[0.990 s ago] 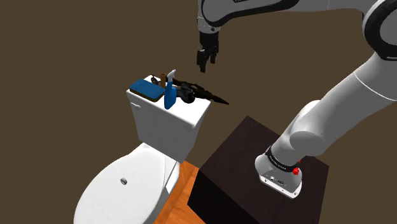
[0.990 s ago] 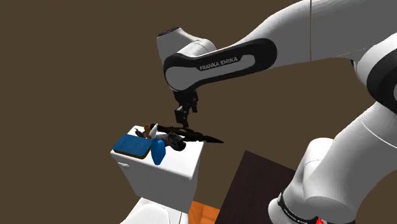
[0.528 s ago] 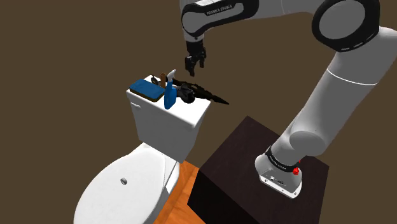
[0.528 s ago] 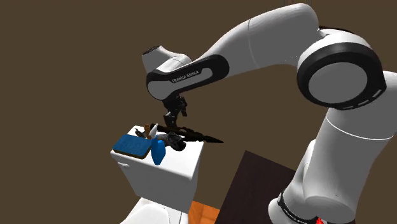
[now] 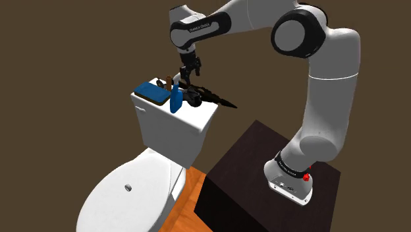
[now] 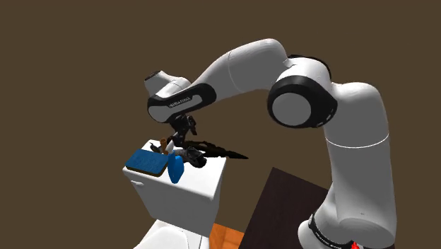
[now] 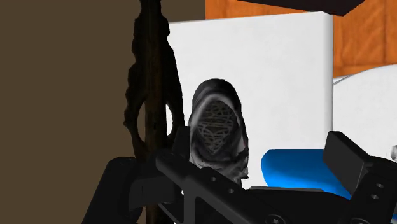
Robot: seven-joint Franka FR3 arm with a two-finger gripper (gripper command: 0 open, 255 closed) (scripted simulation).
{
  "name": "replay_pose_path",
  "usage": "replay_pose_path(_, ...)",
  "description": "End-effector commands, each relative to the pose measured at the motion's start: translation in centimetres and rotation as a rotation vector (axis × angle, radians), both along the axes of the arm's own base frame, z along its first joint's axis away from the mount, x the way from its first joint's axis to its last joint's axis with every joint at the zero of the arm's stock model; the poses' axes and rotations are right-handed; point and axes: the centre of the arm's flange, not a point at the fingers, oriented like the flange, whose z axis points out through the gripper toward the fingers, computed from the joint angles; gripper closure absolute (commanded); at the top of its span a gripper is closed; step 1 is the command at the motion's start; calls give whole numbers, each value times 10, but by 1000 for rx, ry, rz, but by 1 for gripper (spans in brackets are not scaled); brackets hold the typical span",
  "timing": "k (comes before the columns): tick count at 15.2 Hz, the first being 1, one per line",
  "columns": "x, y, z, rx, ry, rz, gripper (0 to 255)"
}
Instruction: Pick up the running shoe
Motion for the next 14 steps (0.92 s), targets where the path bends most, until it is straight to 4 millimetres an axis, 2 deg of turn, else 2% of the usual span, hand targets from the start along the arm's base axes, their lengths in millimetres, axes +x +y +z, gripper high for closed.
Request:
replay_pose_path(1,21,-3,-22,-7,18,1,0)
replay_pose_path(9,95,-14,-108,-34,92,3,0)
replay_pose_path(14,97,-14,-131,-34,93,3,0)
